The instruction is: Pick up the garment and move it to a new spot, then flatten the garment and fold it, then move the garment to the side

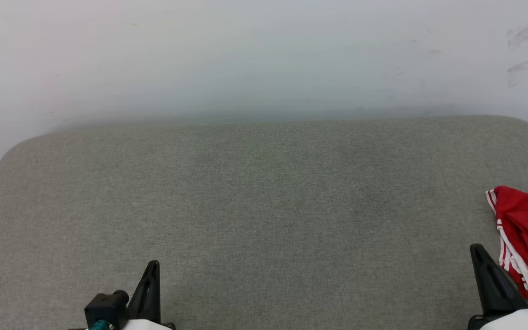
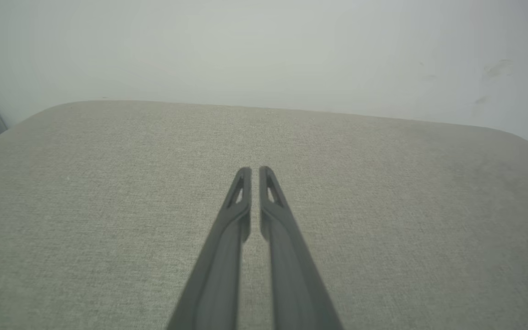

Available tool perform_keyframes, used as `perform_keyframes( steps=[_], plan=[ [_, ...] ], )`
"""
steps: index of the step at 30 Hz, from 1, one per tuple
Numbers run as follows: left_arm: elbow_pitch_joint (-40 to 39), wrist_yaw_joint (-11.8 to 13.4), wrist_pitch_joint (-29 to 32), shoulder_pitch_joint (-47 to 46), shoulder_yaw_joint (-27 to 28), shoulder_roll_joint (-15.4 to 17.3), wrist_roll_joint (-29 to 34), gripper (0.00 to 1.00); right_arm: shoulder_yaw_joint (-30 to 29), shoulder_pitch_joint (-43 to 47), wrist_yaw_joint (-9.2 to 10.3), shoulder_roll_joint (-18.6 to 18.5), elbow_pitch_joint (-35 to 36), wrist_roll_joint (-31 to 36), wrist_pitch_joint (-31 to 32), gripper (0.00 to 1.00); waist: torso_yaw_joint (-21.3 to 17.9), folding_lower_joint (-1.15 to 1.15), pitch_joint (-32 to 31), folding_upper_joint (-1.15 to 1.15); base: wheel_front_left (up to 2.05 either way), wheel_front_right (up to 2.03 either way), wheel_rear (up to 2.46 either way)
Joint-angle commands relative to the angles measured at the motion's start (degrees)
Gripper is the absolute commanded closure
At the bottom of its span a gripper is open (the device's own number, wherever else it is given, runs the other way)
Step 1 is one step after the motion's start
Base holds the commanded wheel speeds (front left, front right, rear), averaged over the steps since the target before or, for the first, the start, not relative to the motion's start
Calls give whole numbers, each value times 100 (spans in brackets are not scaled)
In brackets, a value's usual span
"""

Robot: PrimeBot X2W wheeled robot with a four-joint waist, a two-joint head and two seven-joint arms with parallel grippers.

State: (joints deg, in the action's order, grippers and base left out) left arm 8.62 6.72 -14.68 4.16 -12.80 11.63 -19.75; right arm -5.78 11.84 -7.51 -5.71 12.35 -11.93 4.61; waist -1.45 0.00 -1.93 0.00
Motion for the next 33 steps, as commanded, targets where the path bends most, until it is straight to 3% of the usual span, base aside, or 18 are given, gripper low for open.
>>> perform_keyframes(
  steps=[1, 33],
  plan=[
    [-64, -38, 45, -68, 52, -13, -198, 100, 5, -44, 0, -4, 17, -222, -12, 100, 2, 0, 3, 0, 0, 0, 0],
    [190, -606, 855, -497, 774, -322, -3128, 100, 35, -790, 1, 60, -1063, -3478, 23, 100, 41, 0, 60, 0, 0, 0, 0]
  ],
)
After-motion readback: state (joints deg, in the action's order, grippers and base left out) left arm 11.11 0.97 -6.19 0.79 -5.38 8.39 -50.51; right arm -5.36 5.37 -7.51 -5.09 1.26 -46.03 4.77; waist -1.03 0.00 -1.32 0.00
